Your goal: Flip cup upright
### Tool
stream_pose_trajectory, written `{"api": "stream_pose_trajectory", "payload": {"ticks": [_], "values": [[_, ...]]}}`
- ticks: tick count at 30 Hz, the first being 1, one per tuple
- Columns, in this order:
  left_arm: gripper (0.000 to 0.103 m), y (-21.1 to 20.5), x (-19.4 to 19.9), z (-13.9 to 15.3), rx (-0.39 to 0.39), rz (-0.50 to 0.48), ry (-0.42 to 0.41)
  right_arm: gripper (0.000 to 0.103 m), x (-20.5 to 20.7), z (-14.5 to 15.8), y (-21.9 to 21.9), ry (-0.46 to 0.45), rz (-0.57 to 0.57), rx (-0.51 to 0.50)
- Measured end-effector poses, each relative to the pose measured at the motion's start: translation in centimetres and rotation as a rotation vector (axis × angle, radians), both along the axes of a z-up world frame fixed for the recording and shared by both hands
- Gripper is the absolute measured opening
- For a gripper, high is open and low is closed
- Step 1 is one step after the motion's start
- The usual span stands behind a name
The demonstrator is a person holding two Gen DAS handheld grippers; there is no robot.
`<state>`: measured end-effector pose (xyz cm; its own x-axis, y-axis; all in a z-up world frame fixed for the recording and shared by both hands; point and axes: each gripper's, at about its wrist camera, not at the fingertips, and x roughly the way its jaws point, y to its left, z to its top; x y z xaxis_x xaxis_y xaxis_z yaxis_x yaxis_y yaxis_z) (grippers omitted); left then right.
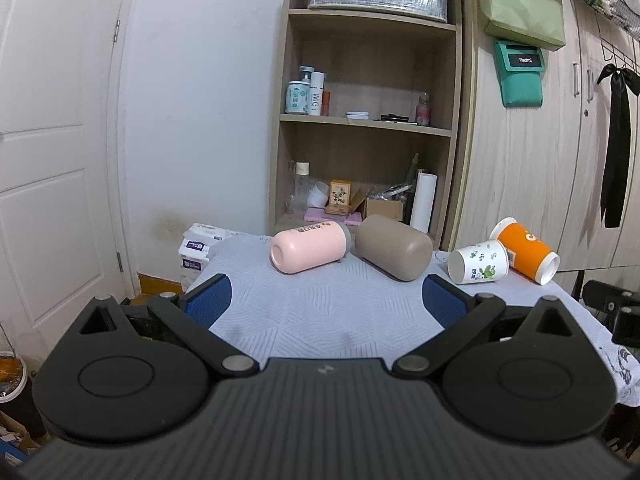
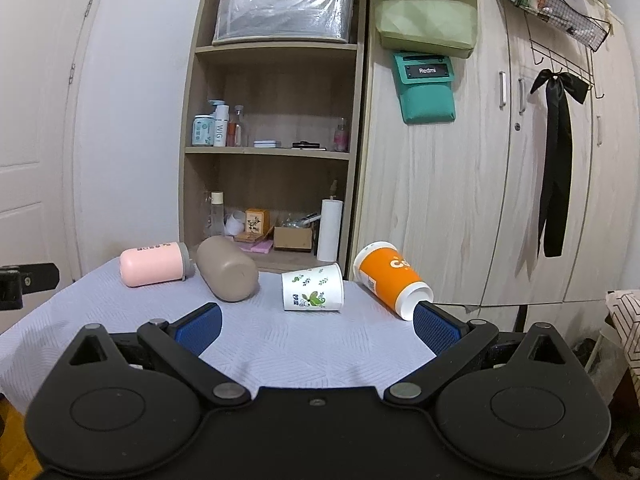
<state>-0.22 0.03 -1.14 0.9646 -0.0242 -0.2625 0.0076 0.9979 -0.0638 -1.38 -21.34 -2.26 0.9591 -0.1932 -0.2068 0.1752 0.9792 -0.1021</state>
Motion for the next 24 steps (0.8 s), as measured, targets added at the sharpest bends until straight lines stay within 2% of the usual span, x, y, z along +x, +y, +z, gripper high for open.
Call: {"api": "stream_pose_trajectory", "payload": {"ticks": [24], "values": [[0.103, -0.11, 0.68, -0.60, 0.033, 0.024, 0.033, 0.103, 0.40, -0.40, -0.19, 0.041, -0.040, -0.006]]}}
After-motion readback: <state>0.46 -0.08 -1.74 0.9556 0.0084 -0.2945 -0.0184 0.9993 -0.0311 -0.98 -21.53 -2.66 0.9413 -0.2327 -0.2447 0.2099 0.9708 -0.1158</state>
